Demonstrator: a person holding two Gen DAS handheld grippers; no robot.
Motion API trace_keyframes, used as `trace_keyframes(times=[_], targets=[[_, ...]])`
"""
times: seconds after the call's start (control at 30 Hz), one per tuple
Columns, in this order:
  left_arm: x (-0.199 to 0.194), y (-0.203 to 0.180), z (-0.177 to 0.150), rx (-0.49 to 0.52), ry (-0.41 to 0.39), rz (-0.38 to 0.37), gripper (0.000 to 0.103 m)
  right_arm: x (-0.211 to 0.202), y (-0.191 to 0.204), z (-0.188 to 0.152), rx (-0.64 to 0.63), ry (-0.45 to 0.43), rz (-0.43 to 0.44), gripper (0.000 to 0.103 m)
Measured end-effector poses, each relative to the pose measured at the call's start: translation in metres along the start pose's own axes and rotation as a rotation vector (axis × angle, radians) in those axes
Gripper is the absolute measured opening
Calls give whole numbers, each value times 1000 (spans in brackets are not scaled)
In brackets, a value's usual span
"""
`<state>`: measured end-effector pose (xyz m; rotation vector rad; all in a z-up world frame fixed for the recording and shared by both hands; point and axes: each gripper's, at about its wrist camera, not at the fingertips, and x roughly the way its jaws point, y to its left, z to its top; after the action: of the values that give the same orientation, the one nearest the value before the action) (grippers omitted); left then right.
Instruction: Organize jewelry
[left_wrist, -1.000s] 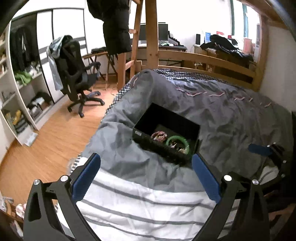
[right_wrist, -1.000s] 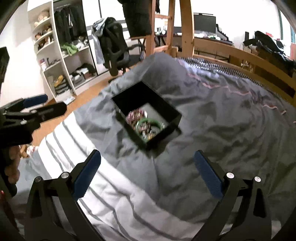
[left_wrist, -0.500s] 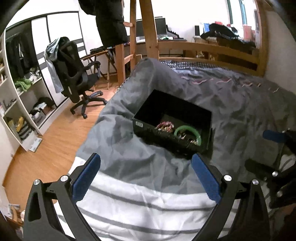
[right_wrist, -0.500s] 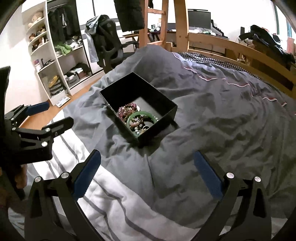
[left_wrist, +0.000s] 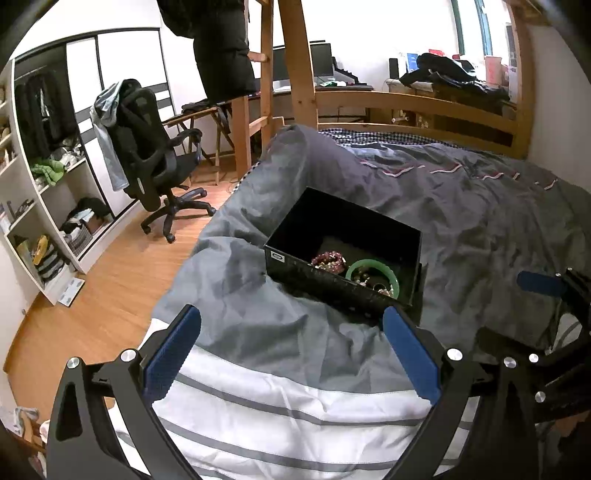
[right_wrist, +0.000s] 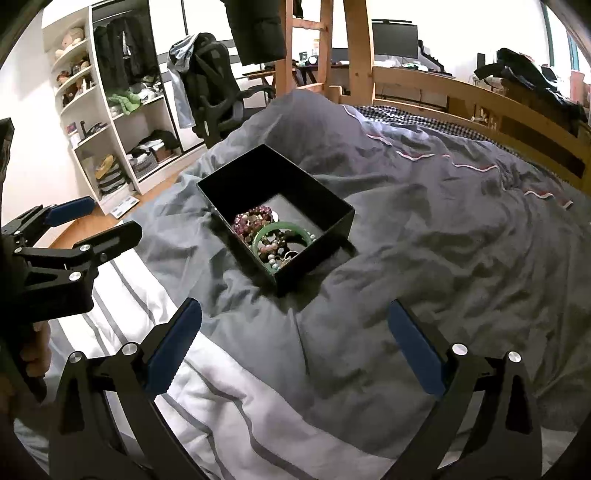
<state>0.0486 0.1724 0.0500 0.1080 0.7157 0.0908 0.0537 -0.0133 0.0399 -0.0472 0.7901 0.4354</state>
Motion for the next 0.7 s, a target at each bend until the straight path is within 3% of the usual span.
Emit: trace_keyframes(times=[0.7], targets=[[2, -2, -2, 13, 28, -3, 97, 6, 0, -2, 2, 18, 4, 99]])
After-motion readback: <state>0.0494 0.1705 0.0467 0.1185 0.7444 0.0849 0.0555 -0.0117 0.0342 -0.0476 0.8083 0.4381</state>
